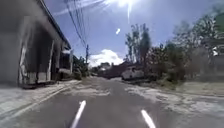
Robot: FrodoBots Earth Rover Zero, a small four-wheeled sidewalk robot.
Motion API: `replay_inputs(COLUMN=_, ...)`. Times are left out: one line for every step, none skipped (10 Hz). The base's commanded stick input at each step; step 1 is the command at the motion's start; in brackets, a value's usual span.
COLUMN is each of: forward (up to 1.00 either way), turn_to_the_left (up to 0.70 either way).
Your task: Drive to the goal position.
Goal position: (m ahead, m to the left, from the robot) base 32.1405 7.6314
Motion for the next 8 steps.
replay_inputs(forward=1.00, turn_to_the_left=0.03)
replay_inputs(forward=1.00, turn_to_the_left=0.01)
replay_inputs(forward=1.00, turn_to_the_left=0.05)
replay_inputs(forward=1.00, turn_to_the_left=0.00)
replay_inputs(forward=1.00, turn_to_the_left=0.02)
replay_inputs(forward=1.00, turn_to_the_left=0.03)
replay_inputs(forward=1.00, turn_to_the_left=0.12)
replay_inputs(forward=1.00, turn_to_the_left=0.14)
